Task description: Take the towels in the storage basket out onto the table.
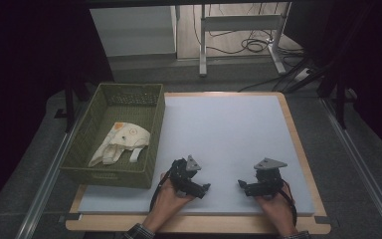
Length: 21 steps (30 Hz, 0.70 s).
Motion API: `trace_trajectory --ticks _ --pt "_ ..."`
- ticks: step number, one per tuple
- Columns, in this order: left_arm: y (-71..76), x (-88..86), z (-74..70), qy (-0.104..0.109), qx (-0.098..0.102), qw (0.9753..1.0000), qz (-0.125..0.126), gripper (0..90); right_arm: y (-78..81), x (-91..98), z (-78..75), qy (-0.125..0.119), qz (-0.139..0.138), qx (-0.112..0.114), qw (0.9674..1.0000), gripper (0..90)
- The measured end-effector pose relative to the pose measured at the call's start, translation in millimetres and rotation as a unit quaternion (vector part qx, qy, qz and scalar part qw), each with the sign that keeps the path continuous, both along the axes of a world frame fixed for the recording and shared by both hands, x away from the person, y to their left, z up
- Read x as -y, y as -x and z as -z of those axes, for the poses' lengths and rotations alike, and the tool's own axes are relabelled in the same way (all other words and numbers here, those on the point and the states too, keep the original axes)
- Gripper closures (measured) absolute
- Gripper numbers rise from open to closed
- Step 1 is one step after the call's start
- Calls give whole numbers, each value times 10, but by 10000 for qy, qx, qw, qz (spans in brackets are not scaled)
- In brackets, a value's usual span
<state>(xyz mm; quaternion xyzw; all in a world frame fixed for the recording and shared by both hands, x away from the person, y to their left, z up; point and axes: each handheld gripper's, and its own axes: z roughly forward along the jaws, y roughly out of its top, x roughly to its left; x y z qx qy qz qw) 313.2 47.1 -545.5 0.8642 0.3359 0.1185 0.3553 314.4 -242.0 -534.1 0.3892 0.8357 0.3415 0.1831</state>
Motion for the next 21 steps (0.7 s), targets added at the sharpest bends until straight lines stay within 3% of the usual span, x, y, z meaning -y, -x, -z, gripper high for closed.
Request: trace_trajectory --ticks 21 --pt "-3 -2 -1 3 -14 10000 5 9 0 0 0 0 -2 -2 10000 75"
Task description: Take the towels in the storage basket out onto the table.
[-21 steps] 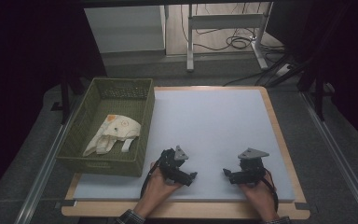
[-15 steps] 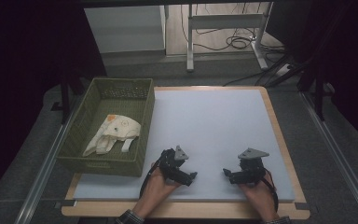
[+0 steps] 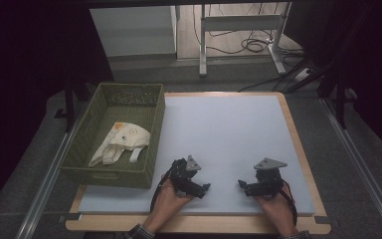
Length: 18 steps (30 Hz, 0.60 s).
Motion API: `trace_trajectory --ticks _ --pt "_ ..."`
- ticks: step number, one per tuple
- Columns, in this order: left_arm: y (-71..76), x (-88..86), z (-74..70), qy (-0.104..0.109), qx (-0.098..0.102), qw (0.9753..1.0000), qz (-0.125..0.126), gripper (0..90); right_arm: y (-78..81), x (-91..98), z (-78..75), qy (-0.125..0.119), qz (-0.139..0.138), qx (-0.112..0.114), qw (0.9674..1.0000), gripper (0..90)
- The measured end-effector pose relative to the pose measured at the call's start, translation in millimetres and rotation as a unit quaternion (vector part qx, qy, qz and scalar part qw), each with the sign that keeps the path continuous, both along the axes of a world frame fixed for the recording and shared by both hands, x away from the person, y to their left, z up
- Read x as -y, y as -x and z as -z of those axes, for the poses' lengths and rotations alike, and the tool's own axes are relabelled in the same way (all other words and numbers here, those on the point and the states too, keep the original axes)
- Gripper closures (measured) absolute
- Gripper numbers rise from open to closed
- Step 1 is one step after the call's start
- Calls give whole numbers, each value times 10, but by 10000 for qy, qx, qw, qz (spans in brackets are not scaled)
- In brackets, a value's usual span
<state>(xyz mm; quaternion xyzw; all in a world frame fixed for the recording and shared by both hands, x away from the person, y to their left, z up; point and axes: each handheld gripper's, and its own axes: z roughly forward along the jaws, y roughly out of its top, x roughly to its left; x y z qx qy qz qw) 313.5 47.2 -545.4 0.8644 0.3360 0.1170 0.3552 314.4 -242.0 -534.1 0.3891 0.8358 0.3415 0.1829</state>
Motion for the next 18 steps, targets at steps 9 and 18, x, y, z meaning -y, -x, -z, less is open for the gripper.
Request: trace_trajectory --ticks 9,18 --pt "-5 5 -2 -3 -29 10000 -10 7 1 -1 -1 3 2 2 10000 75" --pt "-29 22 -37 -71 -97 9999 39 16 2 -2 0 6 -1 6 10000 74"
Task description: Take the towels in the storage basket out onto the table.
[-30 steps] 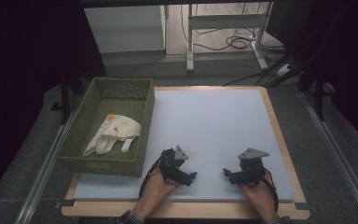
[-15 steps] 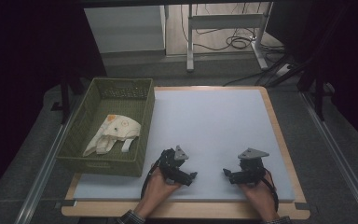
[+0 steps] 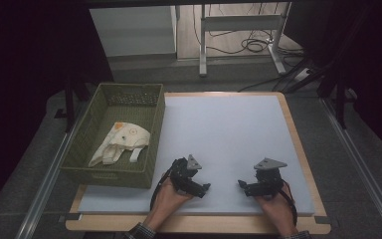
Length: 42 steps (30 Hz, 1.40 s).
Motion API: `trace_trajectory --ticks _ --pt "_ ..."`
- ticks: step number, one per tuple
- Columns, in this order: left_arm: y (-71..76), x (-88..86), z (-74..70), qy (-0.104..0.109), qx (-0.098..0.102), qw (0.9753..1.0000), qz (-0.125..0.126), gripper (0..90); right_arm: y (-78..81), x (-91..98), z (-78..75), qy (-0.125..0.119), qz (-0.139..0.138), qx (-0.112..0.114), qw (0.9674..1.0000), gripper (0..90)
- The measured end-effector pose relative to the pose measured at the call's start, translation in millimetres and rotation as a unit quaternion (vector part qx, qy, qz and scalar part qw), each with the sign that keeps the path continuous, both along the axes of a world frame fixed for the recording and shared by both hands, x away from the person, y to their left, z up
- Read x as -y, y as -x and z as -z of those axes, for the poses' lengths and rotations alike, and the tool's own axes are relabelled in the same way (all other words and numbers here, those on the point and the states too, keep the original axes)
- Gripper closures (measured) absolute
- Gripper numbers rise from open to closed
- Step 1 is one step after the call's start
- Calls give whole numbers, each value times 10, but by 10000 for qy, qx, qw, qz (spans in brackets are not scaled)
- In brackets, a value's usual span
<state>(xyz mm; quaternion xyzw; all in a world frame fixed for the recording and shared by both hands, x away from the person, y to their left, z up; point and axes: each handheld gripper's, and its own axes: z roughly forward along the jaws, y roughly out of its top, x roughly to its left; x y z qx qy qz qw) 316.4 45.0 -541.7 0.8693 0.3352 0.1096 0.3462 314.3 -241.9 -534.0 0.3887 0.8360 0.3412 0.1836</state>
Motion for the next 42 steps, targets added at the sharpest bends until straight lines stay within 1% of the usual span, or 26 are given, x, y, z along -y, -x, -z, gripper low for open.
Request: trace_trajectory --ticks 1,2,4,6,7,10,15,18,21,25,29,33,39,42 --pt "-7 3 -8 -20 -16 10000 19 27 0 0 0 1 1 0 10000 74" --pt "-17 16 -14 2 -55 10000 37 27 0 0 0 1 1 0 10000 74" --pt "-37 31 -41 -51 -66 9999 68 27 0 0 0 2 1 1 10000 74" --pt "-55 40 -85 12 -85 9999 87 28 0 0 0 1 0 0 10000 73" --pt "-61 46 -125 54 -98 9999 98 29 0 0 0 2 1 -1 10000 73" --pt "-76 63 -227 49 -94 9998 169 30 0 0 0 0 0 -4 10000 73" --pt "-132 76 -395 112 -166 9994 272 30 0 -1 0 -7 9 -6 10000 73" --pt "-184 86 -466 83 -277 9991 311 29 0 0 -1 -5 5 -8 10000 73" --pt "-223 98 -519 -26 -286 9991 323 29 0 1 -1 0 -2 -9 10000 73" --pt "-267 103 -594 -44 -337 9988 354 29 -1 1 -1 2 -1 -1 10000 73" --pt "-315 109 -707 -189 -350 9984 400 29 -1 1 0 -1 -1 -3 10000 73" --pt "-378 108 -837 -341 -411 9977 412 29 -2 2 0 5 -11 1 10000 73" --pt "-504 75 -1027 -738 -597 9946 412 28 -2 0 2 -9 -2 8 10000 73" --pt "-572 25 -1093 -870 -735 9929 344 27 -2 0 2 -10 -2 6 10000 73"
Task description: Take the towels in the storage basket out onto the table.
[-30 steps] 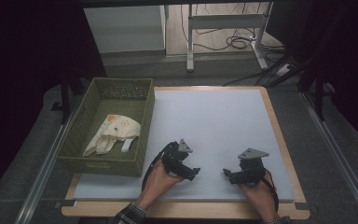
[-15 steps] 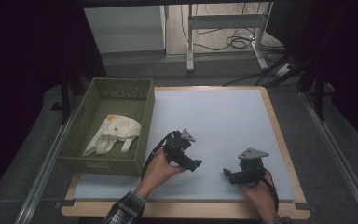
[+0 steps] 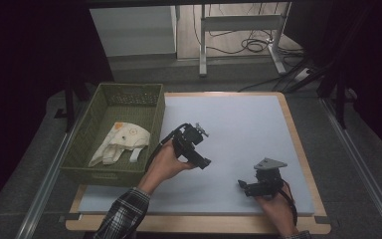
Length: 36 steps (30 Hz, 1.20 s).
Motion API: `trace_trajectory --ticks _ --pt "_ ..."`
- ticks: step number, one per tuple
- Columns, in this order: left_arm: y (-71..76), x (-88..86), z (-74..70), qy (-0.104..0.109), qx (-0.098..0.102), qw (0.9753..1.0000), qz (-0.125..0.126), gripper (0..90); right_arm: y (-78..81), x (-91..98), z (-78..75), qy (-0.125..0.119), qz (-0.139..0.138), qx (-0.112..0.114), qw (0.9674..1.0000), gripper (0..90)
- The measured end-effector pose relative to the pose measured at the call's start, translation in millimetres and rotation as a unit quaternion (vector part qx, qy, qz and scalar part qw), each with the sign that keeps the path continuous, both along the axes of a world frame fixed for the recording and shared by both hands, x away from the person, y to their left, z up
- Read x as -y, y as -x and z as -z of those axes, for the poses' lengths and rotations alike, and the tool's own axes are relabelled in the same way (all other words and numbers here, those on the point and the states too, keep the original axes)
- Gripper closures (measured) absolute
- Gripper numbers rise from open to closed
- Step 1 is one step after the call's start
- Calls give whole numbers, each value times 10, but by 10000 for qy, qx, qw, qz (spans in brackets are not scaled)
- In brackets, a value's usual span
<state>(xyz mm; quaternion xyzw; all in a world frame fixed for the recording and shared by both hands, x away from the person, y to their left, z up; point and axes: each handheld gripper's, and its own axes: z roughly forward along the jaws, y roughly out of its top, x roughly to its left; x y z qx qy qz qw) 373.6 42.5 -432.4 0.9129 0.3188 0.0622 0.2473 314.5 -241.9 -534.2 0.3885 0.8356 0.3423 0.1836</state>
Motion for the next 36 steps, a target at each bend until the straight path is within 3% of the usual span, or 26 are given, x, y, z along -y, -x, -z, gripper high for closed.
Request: trace_trajectory --ticks 4,12,22,30,36 --pt "-91 -94 -72 -180 -125 9997 -93 25 0 1 0 2 -3 0 10000 73" --pt "-224 -291 -267 -342 -236 9989 -237 27 0 0 0 2 0 -1 10000 73" --pt "-337 -626 -509 -403 -262 9968 -642 33 0 0 -1 -2 4 -4 10000 73" --pt "-401 -987 -643 -387 -212 9933 -1072 38 0 -1 -1 -3 5 -5 10000 73" --pt "-435 -1289 -659 -352 -165 9890 -1427 38 0 -1 0 0 4 -3 10000 72"
